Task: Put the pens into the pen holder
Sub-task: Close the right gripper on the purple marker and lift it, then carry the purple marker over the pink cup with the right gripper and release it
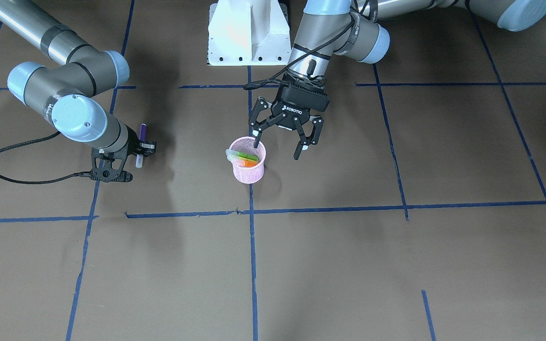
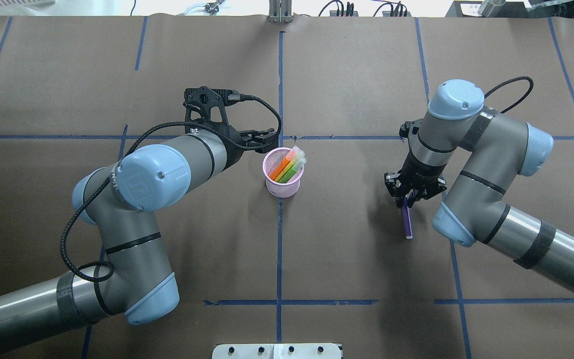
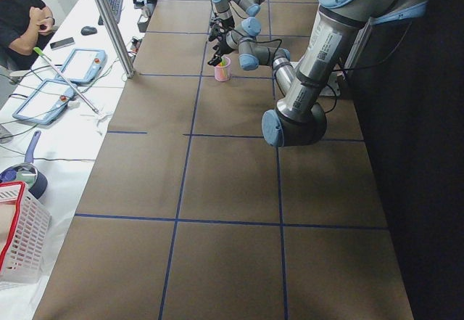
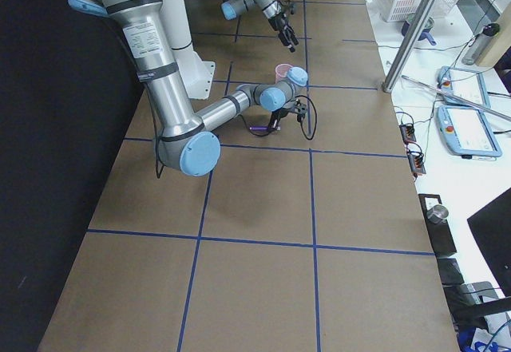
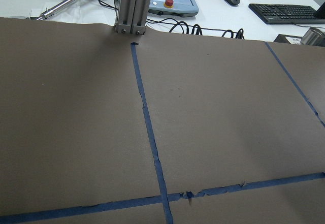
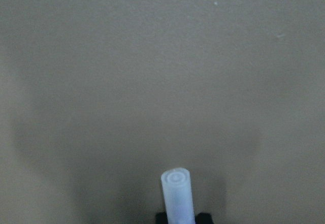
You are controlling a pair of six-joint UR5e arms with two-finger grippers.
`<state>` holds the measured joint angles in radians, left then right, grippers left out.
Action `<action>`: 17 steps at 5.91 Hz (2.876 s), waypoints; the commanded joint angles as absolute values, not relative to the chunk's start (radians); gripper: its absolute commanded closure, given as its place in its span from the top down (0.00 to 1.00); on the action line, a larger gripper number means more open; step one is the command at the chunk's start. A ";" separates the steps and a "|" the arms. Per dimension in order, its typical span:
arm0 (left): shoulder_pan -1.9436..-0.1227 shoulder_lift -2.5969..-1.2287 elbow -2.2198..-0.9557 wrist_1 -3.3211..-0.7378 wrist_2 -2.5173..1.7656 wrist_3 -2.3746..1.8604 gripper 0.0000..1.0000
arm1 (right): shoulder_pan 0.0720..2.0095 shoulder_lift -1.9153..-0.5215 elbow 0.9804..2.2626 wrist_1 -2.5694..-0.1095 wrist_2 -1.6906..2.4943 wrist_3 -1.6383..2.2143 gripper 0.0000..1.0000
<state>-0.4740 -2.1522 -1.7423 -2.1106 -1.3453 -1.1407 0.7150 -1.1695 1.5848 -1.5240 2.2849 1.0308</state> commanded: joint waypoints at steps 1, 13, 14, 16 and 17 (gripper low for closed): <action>-0.477 -2.091 -1.816 -2.109 -1.345 -1.140 1.00 | 0.721 -1.167 1.627 -1.522 2.283 1.032 0.00; -0.532 -1.878 -1.911 -2.111 -1.408 -1.126 0.99 | 0.370 -0.925 1.864 -1.428 1.130 1.371 0.00; -0.532 -1.878 -1.911 -2.111 -1.408 -1.126 0.99 | 0.341 -0.925 1.844 -1.427 1.064 1.371 0.00; -0.532 -1.879 -1.913 -2.111 -1.408 -1.127 0.99 | 0.324 -0.917 1.759 -1.334 1.011 1.371 0.00; -0.532 -1.879 -1.913 -2.111 -1.407 -1.127 0.99 | 0.324 -0.914 1.737 -1.309 1.003 1.371 0.04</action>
<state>-0.5323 -1.8787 -1.9127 -2.1108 -1.4078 -1.1274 0.3255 -0.9178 1.7655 -1.3411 1.0146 1.3714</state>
